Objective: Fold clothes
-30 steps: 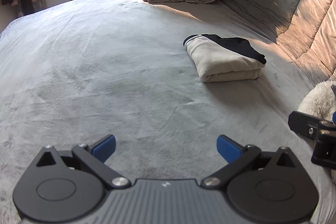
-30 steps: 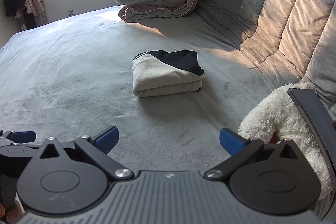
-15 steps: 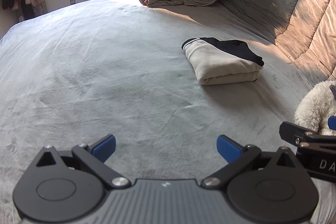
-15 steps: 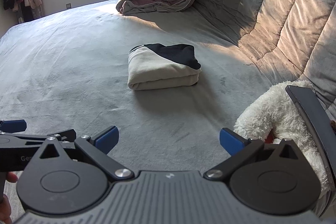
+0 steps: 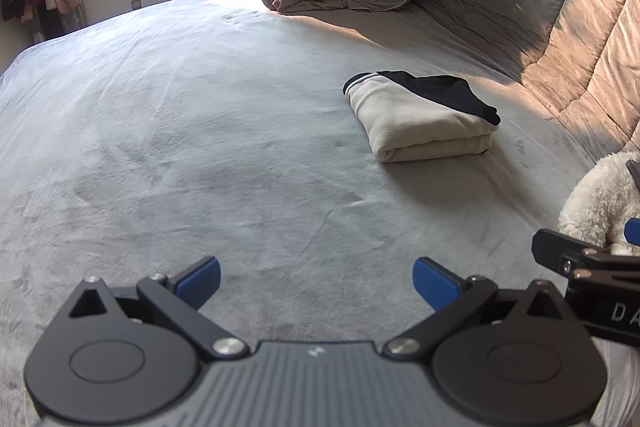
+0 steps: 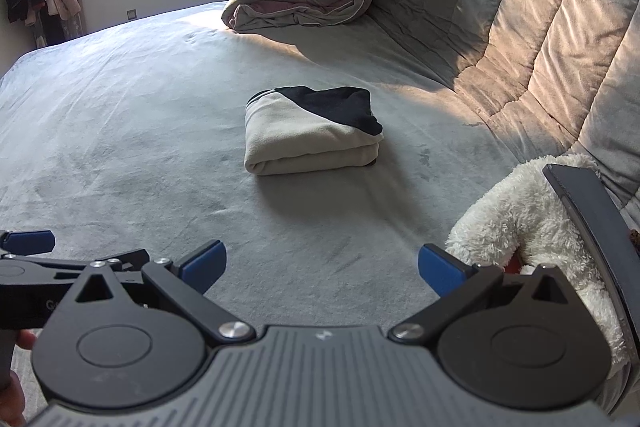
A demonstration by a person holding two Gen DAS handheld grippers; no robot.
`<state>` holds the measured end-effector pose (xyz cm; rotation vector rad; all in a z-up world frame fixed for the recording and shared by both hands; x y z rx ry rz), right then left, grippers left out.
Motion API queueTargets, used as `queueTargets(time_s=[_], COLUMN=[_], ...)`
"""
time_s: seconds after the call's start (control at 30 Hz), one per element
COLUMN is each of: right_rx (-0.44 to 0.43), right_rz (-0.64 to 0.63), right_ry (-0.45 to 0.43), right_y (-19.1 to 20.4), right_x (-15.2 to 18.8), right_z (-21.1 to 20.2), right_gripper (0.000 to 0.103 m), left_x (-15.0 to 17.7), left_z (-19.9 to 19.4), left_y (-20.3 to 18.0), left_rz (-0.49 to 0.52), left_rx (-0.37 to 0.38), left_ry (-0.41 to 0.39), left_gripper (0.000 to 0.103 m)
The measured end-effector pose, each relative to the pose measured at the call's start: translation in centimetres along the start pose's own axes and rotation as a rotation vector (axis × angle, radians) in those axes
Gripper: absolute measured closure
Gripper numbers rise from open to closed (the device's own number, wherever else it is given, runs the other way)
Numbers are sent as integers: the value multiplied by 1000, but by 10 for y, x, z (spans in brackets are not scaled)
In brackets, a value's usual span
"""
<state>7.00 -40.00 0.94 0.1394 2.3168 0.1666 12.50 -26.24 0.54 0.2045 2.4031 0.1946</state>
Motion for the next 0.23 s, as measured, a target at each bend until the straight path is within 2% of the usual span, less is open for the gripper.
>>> queueTargets(time_s=[0.23], right_rx=[0], right_rz=[3], right_ry=[-1], right_y=[0], right_x=[0], right_z=[1], right_gripper=[0], left_x=[0], left_z=[-1], left_y=[-1], left_rz=[5], left_rx=[0], left_ry=[0], left_gripper=[1])
Point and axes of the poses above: each gripper's, at about its wrist camera, not at the fingertips, and z roughly the way its jaws point, y to its left, x to its underside, the point moved 5 cm from there along z, roughly the way its jaws point, and after that the axes turned 15 degrees about -x, right-handed, at the moved point
